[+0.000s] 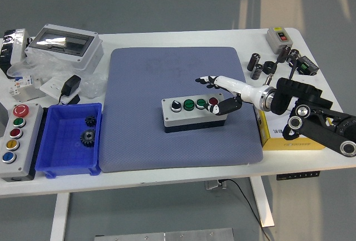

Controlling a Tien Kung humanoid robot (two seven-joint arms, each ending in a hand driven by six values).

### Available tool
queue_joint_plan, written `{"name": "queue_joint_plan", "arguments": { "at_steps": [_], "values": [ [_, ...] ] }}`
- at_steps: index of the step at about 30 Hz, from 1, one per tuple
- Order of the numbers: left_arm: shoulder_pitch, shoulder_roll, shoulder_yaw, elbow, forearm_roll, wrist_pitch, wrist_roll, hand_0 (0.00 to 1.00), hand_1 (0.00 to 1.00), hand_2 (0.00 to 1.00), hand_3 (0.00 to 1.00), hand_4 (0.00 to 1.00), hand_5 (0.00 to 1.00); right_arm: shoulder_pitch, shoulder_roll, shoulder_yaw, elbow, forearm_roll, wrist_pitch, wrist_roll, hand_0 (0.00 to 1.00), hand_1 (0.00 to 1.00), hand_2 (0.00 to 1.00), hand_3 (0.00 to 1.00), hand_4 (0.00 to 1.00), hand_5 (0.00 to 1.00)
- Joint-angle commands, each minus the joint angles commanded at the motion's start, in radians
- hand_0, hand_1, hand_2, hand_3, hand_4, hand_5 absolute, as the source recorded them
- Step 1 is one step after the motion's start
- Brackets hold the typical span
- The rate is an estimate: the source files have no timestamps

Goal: Pick up the button,place it on the desk,press the button,press the button

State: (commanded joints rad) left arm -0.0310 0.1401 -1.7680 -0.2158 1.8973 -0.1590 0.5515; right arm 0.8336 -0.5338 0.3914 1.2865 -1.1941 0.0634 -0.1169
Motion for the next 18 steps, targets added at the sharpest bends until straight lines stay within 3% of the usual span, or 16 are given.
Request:
{"name": "queue_joint_plan", "arguments": {
  "at_steps": [5, 18],
  "values": [
    [-0.003, 0.002, 0.000, 0.002, 0.002, 0.002, -0.010, 0.694, 0.640, 0.567, 0.627, 0.652, 0.146, 0.006, 0.006, -0.033, -0.025, 0.024, -0.001, 0.007, 0.998, 0.969, 0.998, 0.998, 0.570, 0.002],
    [0.001, -0.002, 0.012, 0.008, -0.016, 0.014, -0.023, 0.695, 0.635, 0.566, 0.628, 0.666, 0.152, -0.010, -0.043, -0.025, 0.046, 0.059, 0.011, 0.002, 0.993, 0.956, 0.991, 0.998, 0.571, 0.002]
  ]
}}
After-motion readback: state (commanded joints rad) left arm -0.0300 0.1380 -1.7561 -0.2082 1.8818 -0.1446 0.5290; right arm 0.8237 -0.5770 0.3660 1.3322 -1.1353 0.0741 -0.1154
